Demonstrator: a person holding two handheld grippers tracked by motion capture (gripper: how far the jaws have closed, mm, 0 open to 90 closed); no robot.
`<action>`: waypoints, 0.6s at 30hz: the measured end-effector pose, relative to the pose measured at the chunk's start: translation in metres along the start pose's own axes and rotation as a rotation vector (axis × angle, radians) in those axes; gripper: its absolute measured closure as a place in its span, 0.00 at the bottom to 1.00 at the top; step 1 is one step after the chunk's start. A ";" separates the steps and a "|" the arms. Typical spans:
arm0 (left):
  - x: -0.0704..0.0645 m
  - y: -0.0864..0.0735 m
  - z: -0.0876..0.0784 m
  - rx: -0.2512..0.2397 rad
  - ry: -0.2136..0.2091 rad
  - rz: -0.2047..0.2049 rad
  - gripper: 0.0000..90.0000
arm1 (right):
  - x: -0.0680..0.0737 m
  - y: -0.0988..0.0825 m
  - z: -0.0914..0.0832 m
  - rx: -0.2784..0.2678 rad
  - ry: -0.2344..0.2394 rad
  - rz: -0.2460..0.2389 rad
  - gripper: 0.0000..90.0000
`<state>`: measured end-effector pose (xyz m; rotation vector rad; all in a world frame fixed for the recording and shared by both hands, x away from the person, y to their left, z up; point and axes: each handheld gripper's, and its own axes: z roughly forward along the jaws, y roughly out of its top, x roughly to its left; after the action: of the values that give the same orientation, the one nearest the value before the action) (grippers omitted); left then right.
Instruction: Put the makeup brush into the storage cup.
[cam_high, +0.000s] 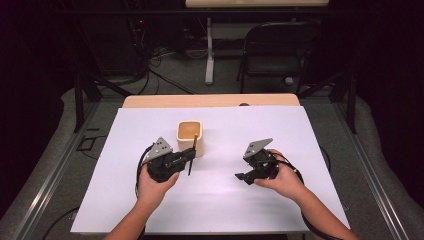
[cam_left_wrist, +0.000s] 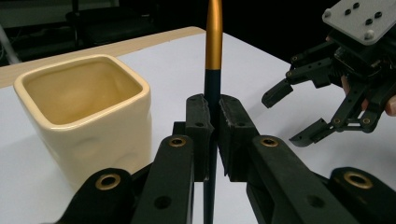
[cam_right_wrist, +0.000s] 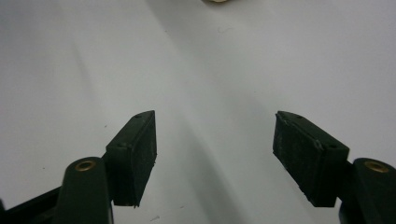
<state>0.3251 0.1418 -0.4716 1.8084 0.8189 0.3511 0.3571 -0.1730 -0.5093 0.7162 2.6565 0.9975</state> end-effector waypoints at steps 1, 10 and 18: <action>0.000 0.001 0.000 -0.006 0.001 -0.002 0.92 | 0.000 -0.002 0.000 -0.009 -0.006 0.005 0.33; 0.003 0.010 -0.003 -0.035 0.005 0.006 0.92 | 0.003 -0.012 -0.001 -0.070 -0.023 0.046 0.33; 0.007 0.025 -0.004 -0.059 0.019 0.033 0.92 | 0.007 -0.016 0.000 -0.111 -0.020 0.049 0.33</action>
<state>0.3371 0.1440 -0.4482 1.7679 0.7847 0.4102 0.3452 -0.1796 -0.5205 0.7665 2.5550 1.1350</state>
